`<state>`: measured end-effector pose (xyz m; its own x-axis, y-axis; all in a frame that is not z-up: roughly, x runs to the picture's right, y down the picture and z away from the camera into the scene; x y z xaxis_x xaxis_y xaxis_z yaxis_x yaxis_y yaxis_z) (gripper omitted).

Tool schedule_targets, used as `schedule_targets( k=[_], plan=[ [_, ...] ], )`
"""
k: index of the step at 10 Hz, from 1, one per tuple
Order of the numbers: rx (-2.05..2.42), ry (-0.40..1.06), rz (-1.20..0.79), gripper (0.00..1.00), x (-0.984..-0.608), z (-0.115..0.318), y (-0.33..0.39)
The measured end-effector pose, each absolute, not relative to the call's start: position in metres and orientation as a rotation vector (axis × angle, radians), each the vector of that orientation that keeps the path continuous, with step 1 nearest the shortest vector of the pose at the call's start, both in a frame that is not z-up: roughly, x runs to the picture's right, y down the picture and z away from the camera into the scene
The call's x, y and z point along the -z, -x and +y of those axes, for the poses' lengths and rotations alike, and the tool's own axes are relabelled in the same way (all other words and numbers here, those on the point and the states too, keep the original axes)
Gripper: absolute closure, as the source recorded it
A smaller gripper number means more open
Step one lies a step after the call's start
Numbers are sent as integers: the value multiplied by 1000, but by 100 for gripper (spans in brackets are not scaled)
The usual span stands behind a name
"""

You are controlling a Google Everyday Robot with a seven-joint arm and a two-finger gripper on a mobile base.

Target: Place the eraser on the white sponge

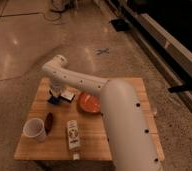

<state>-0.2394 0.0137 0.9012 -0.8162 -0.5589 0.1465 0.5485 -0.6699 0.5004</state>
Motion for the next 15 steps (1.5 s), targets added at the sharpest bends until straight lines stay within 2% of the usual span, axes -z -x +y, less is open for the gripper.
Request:
schedule_targets(
  k=[6,7,15],
  plan=[
    [2503,-72,-697,24,-913,5,279],
    [2516,-66,-701,20,-917,8,282],
    [2496,-56,-784,20,-927,5,269]
  ],
)
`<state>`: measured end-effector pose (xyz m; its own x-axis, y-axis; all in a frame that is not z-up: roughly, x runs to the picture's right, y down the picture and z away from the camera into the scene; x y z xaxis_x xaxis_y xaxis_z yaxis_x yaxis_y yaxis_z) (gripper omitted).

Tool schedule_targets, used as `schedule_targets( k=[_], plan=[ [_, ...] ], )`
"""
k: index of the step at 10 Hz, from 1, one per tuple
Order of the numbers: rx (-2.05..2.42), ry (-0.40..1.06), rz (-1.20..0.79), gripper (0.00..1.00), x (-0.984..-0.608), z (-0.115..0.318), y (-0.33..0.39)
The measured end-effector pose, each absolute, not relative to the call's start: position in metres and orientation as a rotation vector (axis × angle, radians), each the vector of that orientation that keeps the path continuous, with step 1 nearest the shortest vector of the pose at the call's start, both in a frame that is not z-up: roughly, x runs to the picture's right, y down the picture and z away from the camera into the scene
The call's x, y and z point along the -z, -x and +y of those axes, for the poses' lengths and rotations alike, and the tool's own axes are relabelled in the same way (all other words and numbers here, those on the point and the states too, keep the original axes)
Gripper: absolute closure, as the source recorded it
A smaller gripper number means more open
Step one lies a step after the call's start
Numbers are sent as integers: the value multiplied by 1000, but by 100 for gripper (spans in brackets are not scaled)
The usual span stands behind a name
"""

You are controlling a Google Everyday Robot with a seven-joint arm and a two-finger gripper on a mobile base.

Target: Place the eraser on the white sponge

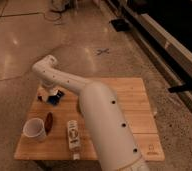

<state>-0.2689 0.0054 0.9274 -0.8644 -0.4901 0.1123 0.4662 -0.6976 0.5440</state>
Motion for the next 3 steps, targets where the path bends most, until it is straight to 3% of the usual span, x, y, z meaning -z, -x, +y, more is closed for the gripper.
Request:
schedule_targets(
  k=[3],
  plan=[
    [2430,-46,-876,20,-928,-1,242]
  ],
)
